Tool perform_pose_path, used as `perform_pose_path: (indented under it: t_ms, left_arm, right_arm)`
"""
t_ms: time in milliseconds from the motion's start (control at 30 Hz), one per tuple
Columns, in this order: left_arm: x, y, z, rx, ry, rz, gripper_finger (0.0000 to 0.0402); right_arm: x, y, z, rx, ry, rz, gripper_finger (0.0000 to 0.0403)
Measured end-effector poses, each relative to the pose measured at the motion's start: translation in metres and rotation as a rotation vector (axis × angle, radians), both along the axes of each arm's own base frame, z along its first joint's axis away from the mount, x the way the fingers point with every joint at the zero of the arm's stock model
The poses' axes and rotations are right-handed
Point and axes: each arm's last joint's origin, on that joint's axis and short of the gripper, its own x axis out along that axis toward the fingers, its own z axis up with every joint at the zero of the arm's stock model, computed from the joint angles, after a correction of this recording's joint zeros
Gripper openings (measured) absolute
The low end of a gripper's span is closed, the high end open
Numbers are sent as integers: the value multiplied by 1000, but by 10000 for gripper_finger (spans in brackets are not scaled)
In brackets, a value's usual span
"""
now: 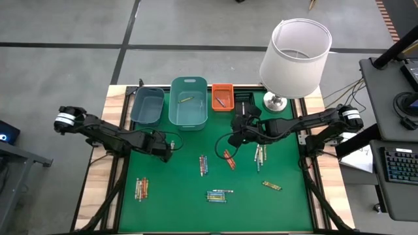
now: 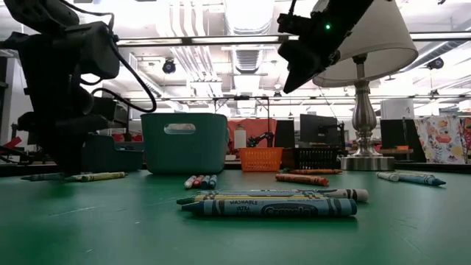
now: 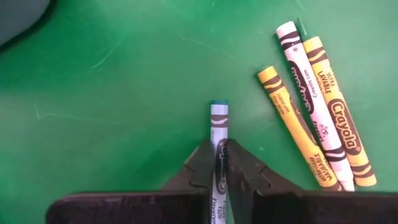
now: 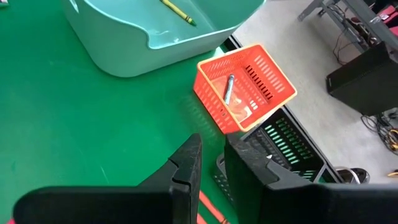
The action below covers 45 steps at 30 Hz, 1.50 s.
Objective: Sort crayons
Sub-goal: Put the blue crayon into the orange bin
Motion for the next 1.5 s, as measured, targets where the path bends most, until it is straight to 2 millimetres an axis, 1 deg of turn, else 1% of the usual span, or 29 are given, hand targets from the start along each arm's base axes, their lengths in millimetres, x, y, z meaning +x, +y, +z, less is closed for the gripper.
perform_pose_path:
  t_ms: [100,200,267,333,433,500,567,633,700,800,933,1100,1233,1433,1500]
  left_arm:
    - [1,-1,16,-23,-44,-45,2]
    - [10,-1,48,7,-214,-125,1]
    - [13,-1,71,52,-313,-216,1]
    - [22,-2,100,99,-505,-336,1]
    - [28,-4,138,233,-789,-534,1]
    - [30,-6,159,313,-987,-687,1]
    - [28,-8,172,404,-1150,-818,0]
    - [29,-9,176,489,-1239,-889,0]
    - [30,-10,172,563,-1288,-914,0]
    - [36,-10,167,650,-1355,-911,0]
    - [48,-9,154,691,-1399,-888,0]
    - [60,-6,149,704,-1402,-859,0]
    - [66,-3,147,715,-1431,-829,0]
    - [74,-1,145,749,-1487,-794,0]
    - [77,0,143,750,-1502,-784,0]
  right_arm:
    - [-1,0,-3,6,11,6,61]
    - [-1,1,-5,43,22,40,61]
    - [2,3,-6,79,13,106,61]
    - [7,6,-9,121,-21,216,58]
    - [17,11,-11,160,-160,427,54]
    - [22,15,-10,150,-284,569,52]
    - [27,17,-9,111,-419,676,49]
    - [29,18,-7,77,-550,728,48]
    - [32,19,-3,51,-674,764,48]
    - [36,21,-1,22,-753,811,51]
    - [42,22,3,4,-775,830,66]
    - [47,22,14,-23,-798,838,103]
    - [49,23,20,-31,-815,840,125]
    - [52,23,24,-69,-806,853,125]
    - [56,22,28,-78,-823,851,123]
